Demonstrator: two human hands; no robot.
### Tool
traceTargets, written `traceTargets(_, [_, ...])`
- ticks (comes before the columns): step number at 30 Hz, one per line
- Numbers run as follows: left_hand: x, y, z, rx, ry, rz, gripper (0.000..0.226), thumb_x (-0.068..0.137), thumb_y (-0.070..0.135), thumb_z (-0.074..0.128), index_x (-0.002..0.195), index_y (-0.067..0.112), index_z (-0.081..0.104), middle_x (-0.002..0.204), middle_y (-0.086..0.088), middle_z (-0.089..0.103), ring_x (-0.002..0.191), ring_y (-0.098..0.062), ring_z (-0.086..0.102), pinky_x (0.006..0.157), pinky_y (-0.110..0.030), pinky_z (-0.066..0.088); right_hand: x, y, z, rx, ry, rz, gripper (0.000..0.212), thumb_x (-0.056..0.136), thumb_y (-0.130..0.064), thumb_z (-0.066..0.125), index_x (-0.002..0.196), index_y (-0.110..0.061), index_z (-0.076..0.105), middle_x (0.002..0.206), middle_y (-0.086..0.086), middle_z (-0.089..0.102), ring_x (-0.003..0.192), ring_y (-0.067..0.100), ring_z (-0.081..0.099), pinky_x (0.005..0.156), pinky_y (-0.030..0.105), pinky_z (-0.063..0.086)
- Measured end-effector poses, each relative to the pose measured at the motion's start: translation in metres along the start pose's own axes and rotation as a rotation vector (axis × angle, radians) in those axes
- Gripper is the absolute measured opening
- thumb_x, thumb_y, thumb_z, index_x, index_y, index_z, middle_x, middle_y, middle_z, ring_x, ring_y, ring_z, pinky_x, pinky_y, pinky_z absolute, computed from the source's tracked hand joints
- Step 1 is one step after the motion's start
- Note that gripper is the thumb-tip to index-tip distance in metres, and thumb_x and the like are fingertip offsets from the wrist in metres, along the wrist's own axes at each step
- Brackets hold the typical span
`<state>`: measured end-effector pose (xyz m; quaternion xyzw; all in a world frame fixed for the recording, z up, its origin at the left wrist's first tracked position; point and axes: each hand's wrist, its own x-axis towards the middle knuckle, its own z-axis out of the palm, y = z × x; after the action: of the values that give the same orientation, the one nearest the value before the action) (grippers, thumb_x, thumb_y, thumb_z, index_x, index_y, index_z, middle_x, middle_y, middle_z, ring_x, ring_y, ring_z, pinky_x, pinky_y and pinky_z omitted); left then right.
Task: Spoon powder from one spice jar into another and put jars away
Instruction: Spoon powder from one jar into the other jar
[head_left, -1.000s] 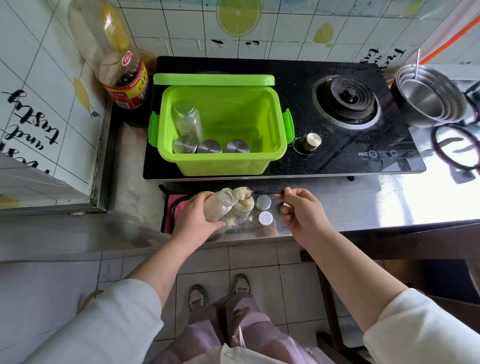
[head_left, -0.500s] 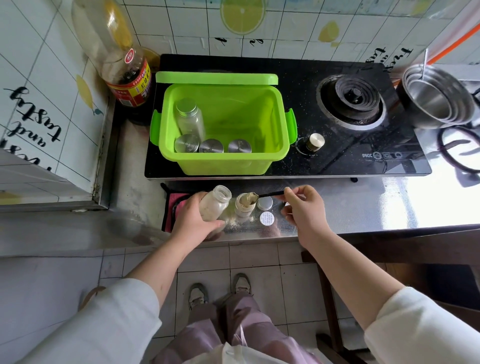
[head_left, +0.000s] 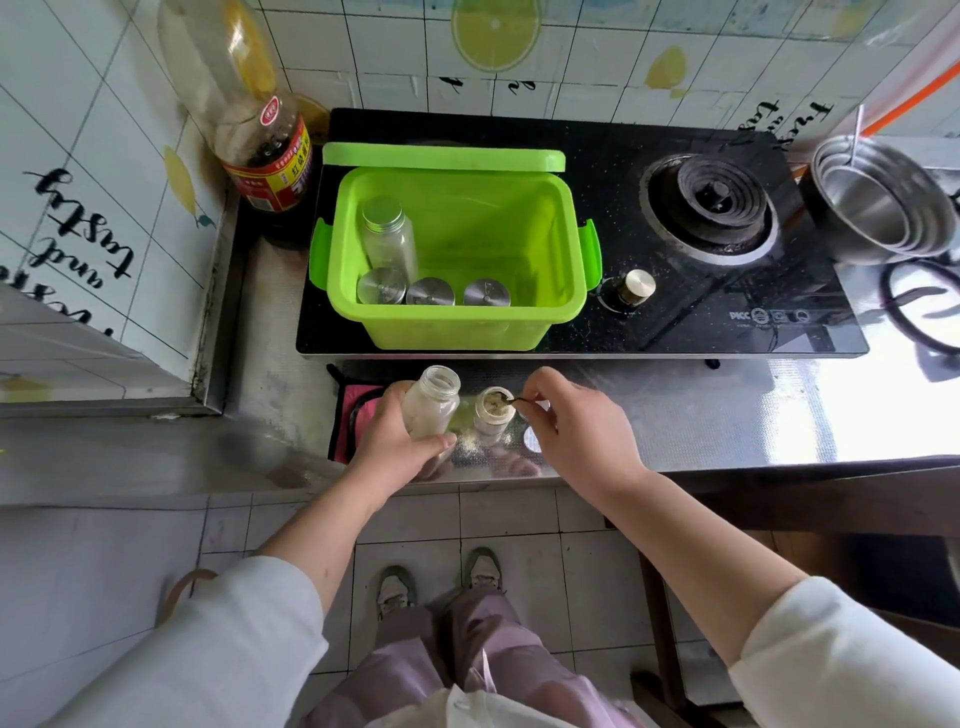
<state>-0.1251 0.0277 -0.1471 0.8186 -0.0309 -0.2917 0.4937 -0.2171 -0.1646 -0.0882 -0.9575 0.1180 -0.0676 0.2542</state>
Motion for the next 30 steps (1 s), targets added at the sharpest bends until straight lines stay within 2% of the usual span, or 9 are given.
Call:
traceTargets(3, [-0.001,-0.001,0.0,-0.008,-0.023,0.008,0.062,0.073,0.019,0.08,0.12,0.034,0.042,0.112,0.0,0.054,0.1,-0.03,0.059,0.074,-0.044,0.052,-0.004,0.002,0.003,-0.029,0.056,-0.112,0.011,0.092,-0.031,0.054,0.09,-0.02,0.053,0.072,-0.005,0.064,0.053,0.022,0.054,0.046,0.031,0.044])
traceTargets(10, [-0.001,-0.003,0.0,0.014,-0.036,0.042,0.061,0.078,0.011,0.075,0.123,0.028,0.038,0.108,0.009,0.048,0.096,-0.024,0.055,0.084,-0.043,0.051,-0.01,0.005,0.005,-0.049,0.156,-0.163,0.011,0.091,-0.032,0.052,0.086,-0.022,0.053,0.069,-0.006,0.062,0.049,0.017,0.05,0.04,0.026,0.039])
traceTargets(13, [-0.004,0.0,-0.001,0.032,-0.029,0.064,0.064,0.081,0.008,0.073,0.132,0.019,0.036,0.115,0.003,0.046,0.103,-0.016,0.048,0.086,-0.028,0.043,-0.01,0.007,0.006,-0.045,0.16,-0.188,0.014,0.092,-0.035,0.047,0.087,-0.023,0.053,0.073,-0.006,0.064,0.05,0.02,0.053,0.039,0.028,0.042])
traceTargets(16, [-0.006,0.002,-0.002,0.058,-0.029,0.078,0.062,0.082,0.004,0.071,0.131,0.017,0.036,0.116,0.001,0.045,0.101,-0.012,0.047,0.067,-0.008,0.041,-0.011,0.007,0.006,-0.036,0.177,-0.19,0.016,0.092,-0.035,0.049,0.087,-0.022,0.056,0.073,-0.006,0.065,0.052,0.02,0.056,0.039,0.029,0.042])
traceTargets(18, [-0.007,0.003,-0.002,0.068,-0.04,0.089,0.061,0.082,0.002,0.07,0.13,0.017,0.036,0.115,0.001,0.043,0.098,-0.008,0.046,0.059,-0.002,0.042,-0.011,0.006,0.004,0.013,0.21,-0.13,0.012,0.09,-0.032,0.055,0.086,-0.021,0.055,0.068,-0.008,0.063,0.051,0.019,0.054,0.042,0.029,0.043])
traceTargets(20, [-0.008,0.004,-0.003,0.1,-0.029,0.106,0.061,0.082,0.004,0.071,0.13,0.018,0.036,0.117,0.003,0.039,0.099,-0.008,0.043,0.066,-0.003,0.042,-0.01,0.005,0.002,0.141,0.248,0.003,0.01,0.088,-0.025,0.062,0.083,-0.021,0.054,0.057,-0.011,0.054,0.049,0.018,0.048,0.046,0.033,0.044])
traceTargets(23, [-0.008,0.004,-0.004,0.179,-0.004,0.14,0.065,0.079,0.009,0.074,0.132,0.018,0.037,0.121,0.006,0.035,0.11,-0.011,0.037,0.092,-0.021,0.034,-0.004,-0.002,-0.008,0.462,0.317,0.215,0.018,0.089,-0.023,0.063,0.078,-0.027,0.049,0.059,-0.006,0.055,0.053,0.027,0.055,0.05,0.039,0.048])
traceTargets(27, [-0.009,0.005,-0.005,0.218,0.035,0.172,0.068,0.073,0.012,0.08,0.129,0.016,0.041,0.121,0.005,0.039,0.108,-0.013,0.037,0.09,-0.026,0.032,0.005,-0.014,-0.02,0.754,0.425,0.366,0.02,0.092,-0.018,0.061,0.077,-0.02,0.048,0.066,-0.003,0.063,0.047,0.021,0.055,0.049,0.029,0.042])
traceTargets(30, [-0.009,0.006,-0.006,0.238,0.054,0.184,0.071,0.067,0.019,0.085,0.123,0.017,0.043,0.117,0.004,0.044,0.106,-0.015,0.043,0.087,-0.03,0.039,0.007,-0.018,-0.02,0.829,0.375,0.389,0.021,0.092,-0.016,0.061,0.076,-0.018,0.048,0.063,-0.003,0.061,0.045,0.017,0.052,0.047,0.025,0.039])
